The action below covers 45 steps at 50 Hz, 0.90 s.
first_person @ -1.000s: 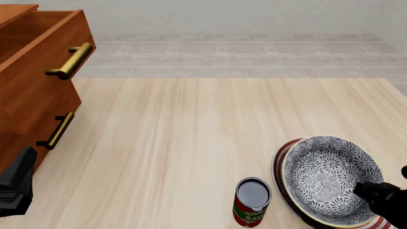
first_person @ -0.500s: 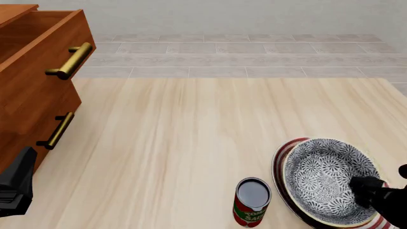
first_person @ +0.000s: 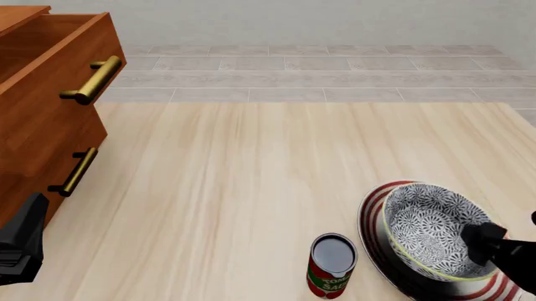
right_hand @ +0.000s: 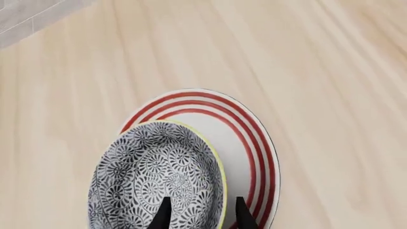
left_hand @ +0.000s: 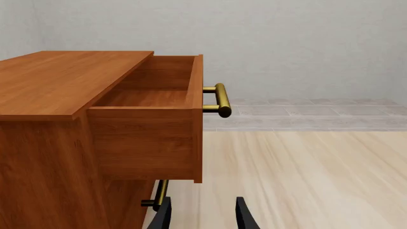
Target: Put the bowl on the plate.
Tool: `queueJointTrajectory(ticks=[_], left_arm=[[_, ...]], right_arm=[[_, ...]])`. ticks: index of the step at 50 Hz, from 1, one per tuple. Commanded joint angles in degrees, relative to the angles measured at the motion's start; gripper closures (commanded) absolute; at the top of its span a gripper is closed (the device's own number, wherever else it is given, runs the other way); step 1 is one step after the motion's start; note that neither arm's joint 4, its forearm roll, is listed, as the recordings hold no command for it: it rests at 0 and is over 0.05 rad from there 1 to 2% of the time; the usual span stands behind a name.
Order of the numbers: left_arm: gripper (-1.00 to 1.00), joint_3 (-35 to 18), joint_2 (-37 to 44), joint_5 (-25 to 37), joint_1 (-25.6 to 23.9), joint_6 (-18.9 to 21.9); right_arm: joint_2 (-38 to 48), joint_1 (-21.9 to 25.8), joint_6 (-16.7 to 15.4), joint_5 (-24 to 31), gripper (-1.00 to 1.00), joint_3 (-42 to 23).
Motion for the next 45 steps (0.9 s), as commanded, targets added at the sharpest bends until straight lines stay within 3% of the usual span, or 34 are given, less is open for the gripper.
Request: queueJointTrajectory(ticks=[1,17,45], left_arm=[[-1.00,0.00,0.00,0.00,0.00,0.00],[-1.00,0.00,0.00,0.00,0.00,0.00],[-1.00,0.00,0.00,0.00,0.00,0.00]], right_arm=[[-0.58,-1.28,-1.65,2.30,-1.00,-3.00],[-1.55,-2.57,-3.76,6.25,-1.00,-8.46],[-7.66,-5.06,-8.23,20.48,-1.00,-24.96]])
